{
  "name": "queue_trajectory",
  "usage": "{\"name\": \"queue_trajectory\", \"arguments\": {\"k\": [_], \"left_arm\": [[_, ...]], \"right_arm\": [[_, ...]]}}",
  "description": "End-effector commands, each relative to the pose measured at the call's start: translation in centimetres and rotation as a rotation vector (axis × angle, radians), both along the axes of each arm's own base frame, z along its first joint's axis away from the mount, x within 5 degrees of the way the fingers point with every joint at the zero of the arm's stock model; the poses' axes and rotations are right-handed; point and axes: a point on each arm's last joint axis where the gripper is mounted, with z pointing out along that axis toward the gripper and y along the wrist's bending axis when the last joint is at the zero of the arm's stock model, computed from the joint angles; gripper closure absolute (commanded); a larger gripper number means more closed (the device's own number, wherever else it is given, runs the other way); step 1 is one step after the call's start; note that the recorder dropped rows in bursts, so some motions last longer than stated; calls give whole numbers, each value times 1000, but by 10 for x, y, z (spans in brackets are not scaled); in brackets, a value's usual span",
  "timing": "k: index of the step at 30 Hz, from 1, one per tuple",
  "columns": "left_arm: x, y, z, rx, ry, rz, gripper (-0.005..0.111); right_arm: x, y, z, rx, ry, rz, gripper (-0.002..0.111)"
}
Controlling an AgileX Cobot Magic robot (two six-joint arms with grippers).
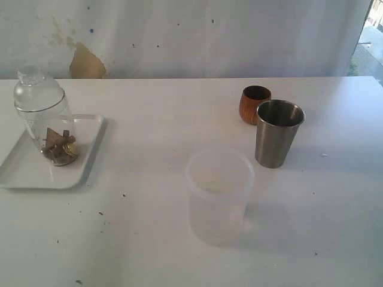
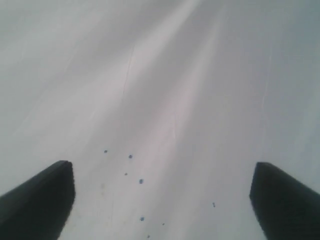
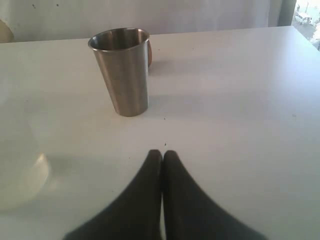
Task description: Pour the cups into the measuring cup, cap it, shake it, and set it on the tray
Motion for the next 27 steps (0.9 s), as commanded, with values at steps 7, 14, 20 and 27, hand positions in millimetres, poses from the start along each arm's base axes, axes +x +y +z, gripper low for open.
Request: {"name": "queue_trajectory", "arguments": {"k": [7, 14, 20, 27], "left_arm": [[-86, 11, 17, 21, 302, -80, 107], [-140, 14, -4, 47, 594, -151, 107], [-181, 10, -24, 165, 620, -267, 107], [-204, 10, -46, 14, 482, -347, 107]], "right_arm": [[0, 0, 0, -5, -5, 0, 108], [0, 0, 0, -5, -5, 0, 108], [0, 0, 0, -5, -5, 0, 108], [0, 0, 0, -5, -5, 0, 108]]}}
